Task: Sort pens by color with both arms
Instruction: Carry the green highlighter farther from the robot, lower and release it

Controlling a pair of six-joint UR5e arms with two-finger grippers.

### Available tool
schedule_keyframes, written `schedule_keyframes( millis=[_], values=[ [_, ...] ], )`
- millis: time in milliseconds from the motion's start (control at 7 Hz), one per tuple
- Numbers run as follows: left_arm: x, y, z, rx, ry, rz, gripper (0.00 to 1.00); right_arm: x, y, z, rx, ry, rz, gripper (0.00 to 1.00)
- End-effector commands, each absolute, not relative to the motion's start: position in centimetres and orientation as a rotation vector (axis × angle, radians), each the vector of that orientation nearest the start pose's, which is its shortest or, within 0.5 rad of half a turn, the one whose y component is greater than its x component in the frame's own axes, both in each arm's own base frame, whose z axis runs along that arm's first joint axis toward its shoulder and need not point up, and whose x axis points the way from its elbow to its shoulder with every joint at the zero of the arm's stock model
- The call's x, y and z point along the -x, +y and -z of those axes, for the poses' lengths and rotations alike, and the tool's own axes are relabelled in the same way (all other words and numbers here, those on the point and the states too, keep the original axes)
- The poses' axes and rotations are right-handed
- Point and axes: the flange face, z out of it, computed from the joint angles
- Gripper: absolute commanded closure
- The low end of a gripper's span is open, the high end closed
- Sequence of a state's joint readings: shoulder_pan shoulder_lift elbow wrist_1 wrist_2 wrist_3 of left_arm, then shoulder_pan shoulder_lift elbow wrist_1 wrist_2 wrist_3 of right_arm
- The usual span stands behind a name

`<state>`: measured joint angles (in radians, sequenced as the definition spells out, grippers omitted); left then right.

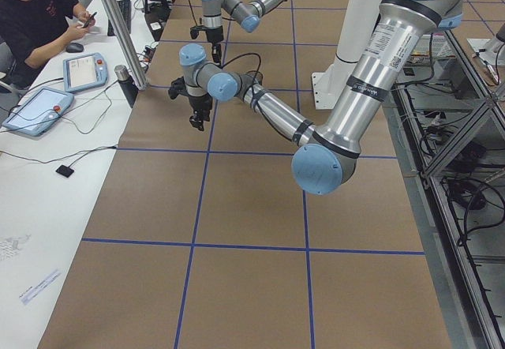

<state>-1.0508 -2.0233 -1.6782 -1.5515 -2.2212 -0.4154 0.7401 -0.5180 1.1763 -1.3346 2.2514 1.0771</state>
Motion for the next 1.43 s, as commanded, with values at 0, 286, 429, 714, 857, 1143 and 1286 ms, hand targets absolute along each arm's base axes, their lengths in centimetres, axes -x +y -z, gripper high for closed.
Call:
schedule_keyframes(
  millis=[0, 286, 429, 714, 857, 1143, 1286],
  values=[
    [-25.7, -59.6, -35.5, -0.177, 0.801, -0.276, 0.43, 55.8, -58.5, -10.0, 0.010, -1.049, 0.139, 0.94],
    [-25.8, -59.7, -35.6, -0.176, 0.800, -0.278, 0.43, 56.9, -58.0, -10.5, 0.027, -1.038, 0.135, 0.94],
    [-25.8, -59.7, -35.7, -0.176, 0.800, -0.278, 0.43, 57.0, -58.1, -10.7, 0.033, -1.035, 0.129, 0.93],
    [-25.8, -59.7, -35.7, -0.176, 0.800, -0.278, 0.43, 57.0, -58.1, -10.8, 0.033, -1.031, 0.126, 0.80],
    [-25.8, -59.7, -35.8, -0.175, 0.799, -0.279, 0.43, 57.0, -58.2, -10.8, 0.025, -1.030, 0.123, 0.63],
    [-25.8, -59.7, -35.8, -0.175, 0.799, -0.279, 0.43, 57.0, -58.2, -10.6, 0.021, -1.026, 0.100, 0.26],
    [-25.8, -59.7, -35.7, -0.177, 0.800, -0.279, 0.43, 57.0, -58.2, -10.6, 0.021, -1.026, 0.100, 0.14]
  ],
)
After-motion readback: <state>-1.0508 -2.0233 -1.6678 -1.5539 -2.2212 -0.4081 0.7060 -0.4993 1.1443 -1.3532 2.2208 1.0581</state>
